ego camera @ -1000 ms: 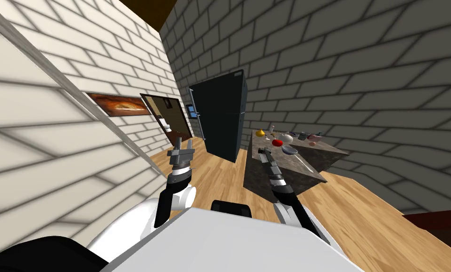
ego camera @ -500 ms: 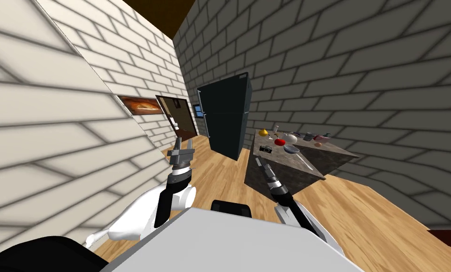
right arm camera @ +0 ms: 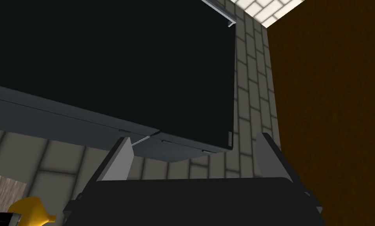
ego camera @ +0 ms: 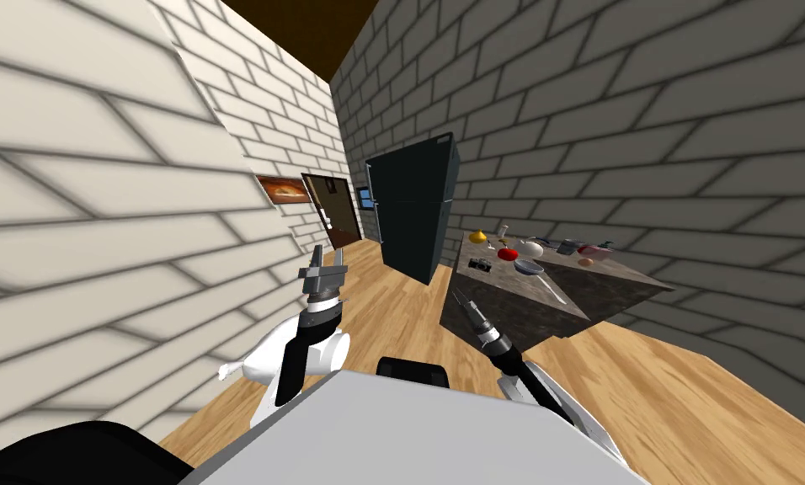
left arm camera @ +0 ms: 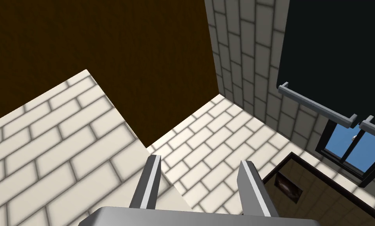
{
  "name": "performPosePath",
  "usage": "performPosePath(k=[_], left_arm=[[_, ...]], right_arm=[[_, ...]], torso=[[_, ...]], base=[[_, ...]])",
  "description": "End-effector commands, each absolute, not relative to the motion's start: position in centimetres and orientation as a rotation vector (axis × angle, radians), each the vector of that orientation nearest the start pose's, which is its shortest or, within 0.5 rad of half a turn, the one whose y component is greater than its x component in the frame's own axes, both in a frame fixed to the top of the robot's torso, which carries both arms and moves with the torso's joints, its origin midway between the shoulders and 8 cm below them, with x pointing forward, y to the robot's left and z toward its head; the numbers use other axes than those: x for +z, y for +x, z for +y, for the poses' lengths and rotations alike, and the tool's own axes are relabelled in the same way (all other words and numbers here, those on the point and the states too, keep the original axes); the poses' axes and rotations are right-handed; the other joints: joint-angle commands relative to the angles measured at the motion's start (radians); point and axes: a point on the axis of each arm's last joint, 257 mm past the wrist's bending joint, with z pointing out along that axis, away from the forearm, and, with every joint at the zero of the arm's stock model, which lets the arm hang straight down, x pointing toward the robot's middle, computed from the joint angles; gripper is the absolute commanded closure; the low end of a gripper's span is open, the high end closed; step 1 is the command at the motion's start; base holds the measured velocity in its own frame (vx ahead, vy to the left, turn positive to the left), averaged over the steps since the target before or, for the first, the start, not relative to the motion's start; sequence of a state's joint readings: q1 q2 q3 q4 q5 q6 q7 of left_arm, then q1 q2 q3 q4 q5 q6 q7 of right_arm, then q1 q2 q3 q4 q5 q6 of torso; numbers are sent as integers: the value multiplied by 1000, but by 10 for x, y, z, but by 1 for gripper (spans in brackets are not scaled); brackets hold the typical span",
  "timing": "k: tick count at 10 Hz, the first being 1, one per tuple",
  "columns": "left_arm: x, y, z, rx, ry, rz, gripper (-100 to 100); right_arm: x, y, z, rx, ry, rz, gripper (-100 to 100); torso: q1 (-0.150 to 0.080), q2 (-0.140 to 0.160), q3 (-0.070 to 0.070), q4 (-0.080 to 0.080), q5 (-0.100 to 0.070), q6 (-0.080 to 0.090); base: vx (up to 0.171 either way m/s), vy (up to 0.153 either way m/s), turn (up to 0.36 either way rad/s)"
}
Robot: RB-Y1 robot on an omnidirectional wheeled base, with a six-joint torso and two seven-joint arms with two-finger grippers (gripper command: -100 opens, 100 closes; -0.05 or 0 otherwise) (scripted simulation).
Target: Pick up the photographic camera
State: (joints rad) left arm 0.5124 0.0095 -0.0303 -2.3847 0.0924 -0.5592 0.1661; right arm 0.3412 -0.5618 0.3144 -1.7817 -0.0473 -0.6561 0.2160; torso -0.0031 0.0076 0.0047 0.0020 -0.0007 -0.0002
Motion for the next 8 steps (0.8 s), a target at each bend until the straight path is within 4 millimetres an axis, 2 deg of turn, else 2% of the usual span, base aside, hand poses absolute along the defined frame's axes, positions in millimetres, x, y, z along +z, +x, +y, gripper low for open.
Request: performPosePath(k=[1, 2, 3, 4, 5, 6, 7, 8], left_arm=[[76, 309, 276, -1578, -638, 414, 0], [76, 309, 276, -1578, -638, 414, 0], [76, 309, 276, -1578, -638, 414, 0], [76, 309, 276, -1578, -638, 414, 0], [76, 309, 276, -1578, -638, 414, 0], [76, 309, 276, -1578, -638, 414, 0], [76, 309, 276, -1578, -638, 414, 0], [76, 309, 276, -1578, -638, 414, 0]], right_arm=[[-189, 379, -188, 1244, 274, 1376, -100], [-207, 373, -184, 1232, 228, 1427, -100], [-215, 373, -191, 1211, 216, 1457, -100], [-236, 366, -192, 1191, 175, 1515, -100], [-241, 364, -199, 1171, 155, 1541, -100], [-253, 356, -194, 1169, 108, 1576, -100], [-266, 355, -209, 1130, 99, 1621, -100], [-267, 355, -212, 1125, 92, 1627, -100]], torso=[[0, 0, 0, 0, 0, 0], [-1, -1, 0, 0, 0, 1], [-1, 0, 0, 0, 0, 0], [-1, -1, -1, 0, 0, 1], [0, 0, 0, 0, 0, 0], [-1, -1, 0, 0, 0, 1], [0, -1, -1, 0, 0, 0], [-1, -2, -1, 0, 0, 1]], base=[[-109, -10, 118], [-123, -11, 207], [-105, -6, 112], [-122, 2, 214], [-110, -3, 125], [-118, 8, 258], [-89, 5, 134], [-33, 1, -36]])
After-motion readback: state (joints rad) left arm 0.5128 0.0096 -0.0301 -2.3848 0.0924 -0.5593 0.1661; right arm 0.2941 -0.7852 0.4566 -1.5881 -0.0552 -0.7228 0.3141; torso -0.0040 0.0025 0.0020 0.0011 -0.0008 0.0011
